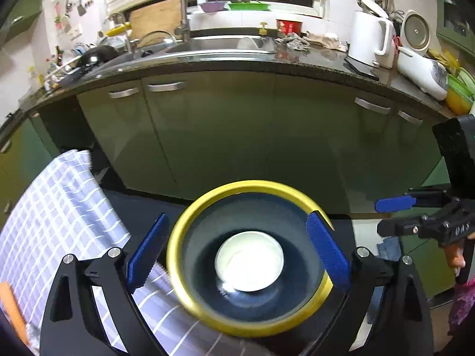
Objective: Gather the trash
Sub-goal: 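Carry the clear bowl over the bin and open the left gripper, then grasp the brown square plastic lid with the right gripper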
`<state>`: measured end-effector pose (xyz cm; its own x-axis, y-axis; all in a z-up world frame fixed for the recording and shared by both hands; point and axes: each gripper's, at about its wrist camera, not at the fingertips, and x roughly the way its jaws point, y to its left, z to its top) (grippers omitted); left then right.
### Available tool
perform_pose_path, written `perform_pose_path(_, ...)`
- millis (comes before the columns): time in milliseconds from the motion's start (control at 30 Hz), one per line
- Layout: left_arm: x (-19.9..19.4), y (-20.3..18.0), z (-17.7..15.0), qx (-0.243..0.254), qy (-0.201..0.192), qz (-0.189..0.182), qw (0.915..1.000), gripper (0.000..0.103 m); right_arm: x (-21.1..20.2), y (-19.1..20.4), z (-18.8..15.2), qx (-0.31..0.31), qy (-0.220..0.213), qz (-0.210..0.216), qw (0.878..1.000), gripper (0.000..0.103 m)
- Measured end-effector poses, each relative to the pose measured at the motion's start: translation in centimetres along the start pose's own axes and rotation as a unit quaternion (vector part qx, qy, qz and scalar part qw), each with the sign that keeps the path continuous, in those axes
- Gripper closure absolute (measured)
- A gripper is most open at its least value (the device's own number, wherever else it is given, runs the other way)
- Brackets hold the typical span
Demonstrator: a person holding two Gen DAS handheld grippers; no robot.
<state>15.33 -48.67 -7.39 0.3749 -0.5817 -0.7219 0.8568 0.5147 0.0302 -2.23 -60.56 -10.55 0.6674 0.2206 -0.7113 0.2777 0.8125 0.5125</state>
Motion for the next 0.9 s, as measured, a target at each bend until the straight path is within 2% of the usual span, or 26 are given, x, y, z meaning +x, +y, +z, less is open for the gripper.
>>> perform_pose_path(267,-8.4,5.0,-4.0,-0.061,-0.030,0.037,0.9970,0.010,1.4,2.0,0.1,-0.020,0.018,0.013,1.000,0.036)
perform_pose_path(467,-16.3,9.3,-9.7,-0.114,-0.065,0.103,0.9860,0.007,3.4,5.6,0.1,-0.061,0.040,0.024,0.997,0.035)
perform_pose_path(700,-24.1,13.4,-18.9,-0.175,-0.064,0.207,0.9605,0.007,8.3,13.2,-0.9,-0.142,0.092,0.058,0.984,0.034)
perform_pose_path(733,-25.2,14.1,-20.5,-0.186,-0.061,0.224,0.9545,0.006,9.1,14.5,-1.2,-0.154,0.100,0.065,0.981,0.034)
perform_pose_path(900,-28.4,15.9,-25.9,-0.232,-0.052,0.269,0.9333,0.006,13.2,22.5,-2.7,-0.228,0.142,0.105,0.958,0.034)
